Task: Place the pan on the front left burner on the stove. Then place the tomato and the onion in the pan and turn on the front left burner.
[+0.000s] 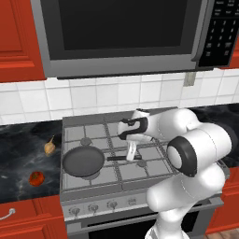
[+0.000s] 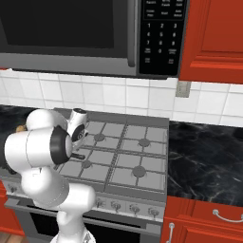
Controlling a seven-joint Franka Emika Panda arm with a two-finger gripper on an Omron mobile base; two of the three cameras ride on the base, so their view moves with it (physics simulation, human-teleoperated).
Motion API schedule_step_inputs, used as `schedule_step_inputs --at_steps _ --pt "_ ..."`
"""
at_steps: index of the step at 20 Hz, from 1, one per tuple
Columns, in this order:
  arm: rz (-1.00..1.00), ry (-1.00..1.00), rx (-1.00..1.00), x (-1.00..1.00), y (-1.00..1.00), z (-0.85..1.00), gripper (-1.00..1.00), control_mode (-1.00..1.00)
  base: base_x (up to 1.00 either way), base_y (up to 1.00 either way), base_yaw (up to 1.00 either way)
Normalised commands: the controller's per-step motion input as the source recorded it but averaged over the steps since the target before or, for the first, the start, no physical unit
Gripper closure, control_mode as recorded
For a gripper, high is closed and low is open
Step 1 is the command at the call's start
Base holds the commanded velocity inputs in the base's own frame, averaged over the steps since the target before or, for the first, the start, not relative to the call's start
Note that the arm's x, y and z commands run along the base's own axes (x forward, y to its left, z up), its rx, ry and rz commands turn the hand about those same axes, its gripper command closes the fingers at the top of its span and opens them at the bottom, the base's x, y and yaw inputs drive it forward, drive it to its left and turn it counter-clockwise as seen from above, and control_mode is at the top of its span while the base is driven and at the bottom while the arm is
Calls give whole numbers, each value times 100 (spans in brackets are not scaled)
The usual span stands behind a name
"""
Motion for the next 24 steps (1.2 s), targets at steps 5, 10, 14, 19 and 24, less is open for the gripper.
schedule_step_inputs --at_steps 5,10,14,19,24 --pt "-14 0 0 0 0 2 -100 -100 0 0 0" --pt "-17 0 0 0 0 28 -100 -100 0 0 0" --pt "-17 -1 0 -10 0 31 -100 -100 0 0 0" --pt "-18 0 0 -12 4 1 -100 -100 0 0 0" --pt "-20 -3 0 -13 37 14 -100 -100 0 0 0"
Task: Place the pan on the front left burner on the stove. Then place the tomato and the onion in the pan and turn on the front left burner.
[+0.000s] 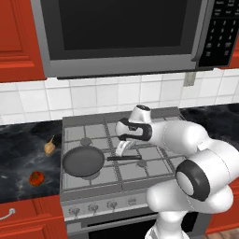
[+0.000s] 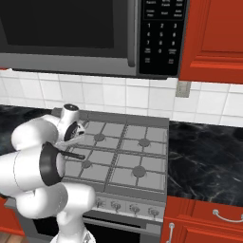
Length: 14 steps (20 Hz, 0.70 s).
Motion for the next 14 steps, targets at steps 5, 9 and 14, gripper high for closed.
schedule_step_inputs --at_steps 5,9,14 --pt "-14 -5 0 -12 55 40 -100 -100 0 0 0" --pt "-7 0 0 -4 60 36 -100 -100 0 0 0" --pt "-4 0 0 -10 50 8 -100 -100 0 0 0"
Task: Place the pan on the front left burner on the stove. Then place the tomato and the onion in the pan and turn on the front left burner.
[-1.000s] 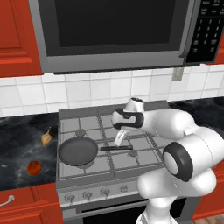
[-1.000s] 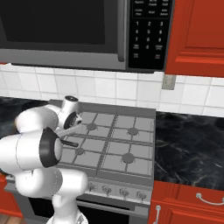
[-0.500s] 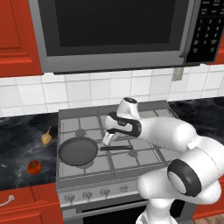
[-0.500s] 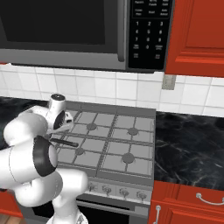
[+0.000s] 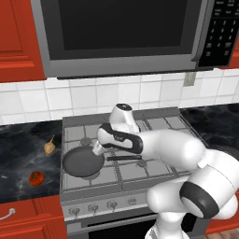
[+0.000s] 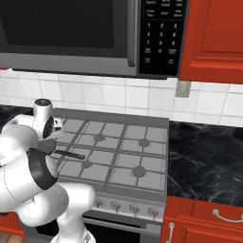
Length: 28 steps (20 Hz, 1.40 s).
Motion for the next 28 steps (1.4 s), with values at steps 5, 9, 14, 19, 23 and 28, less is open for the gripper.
schedule_step_inputs --at_steps 5,9,14,19,23,28 --pt "-1 0 2 -5 43 0 -100 -100 0 0 0" --pt "0 0 0 -1 54 1 -100 -100 0 0 0" --pt "0 0 0 -9 61 13 -100 -100 0 0 0" --pt "0 0 0 -26 60 19 -100 -100 0 0 0" --pt "0 0 0 -20 62 25 -100 -100 0 0 0" --pt "0 0 0 -10 63 19 -100 -100 0 0 0"
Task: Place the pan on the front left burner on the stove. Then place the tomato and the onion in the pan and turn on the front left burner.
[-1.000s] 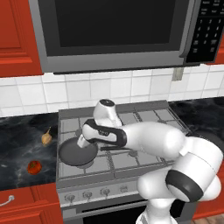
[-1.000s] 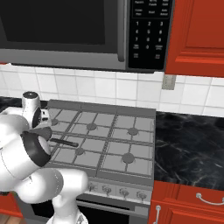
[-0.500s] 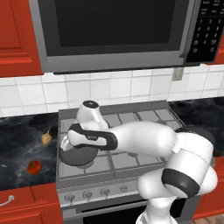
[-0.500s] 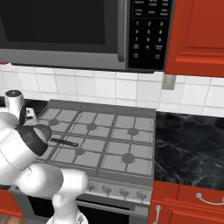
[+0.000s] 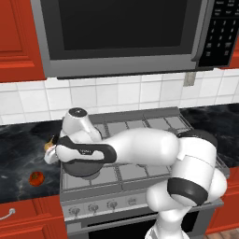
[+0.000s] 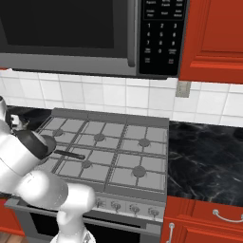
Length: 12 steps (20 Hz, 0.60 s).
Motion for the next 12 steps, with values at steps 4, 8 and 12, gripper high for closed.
schedule_step_inputs --at_steps 4,8,12 --pt "0 1 0 -4 59 16 -100 -100 0 0 0" --pt "0 2 0 -6 60 14 -100 -100 0 0 0" --pt "0 0 0 -4 46 0 -100 -100 0 0 0"
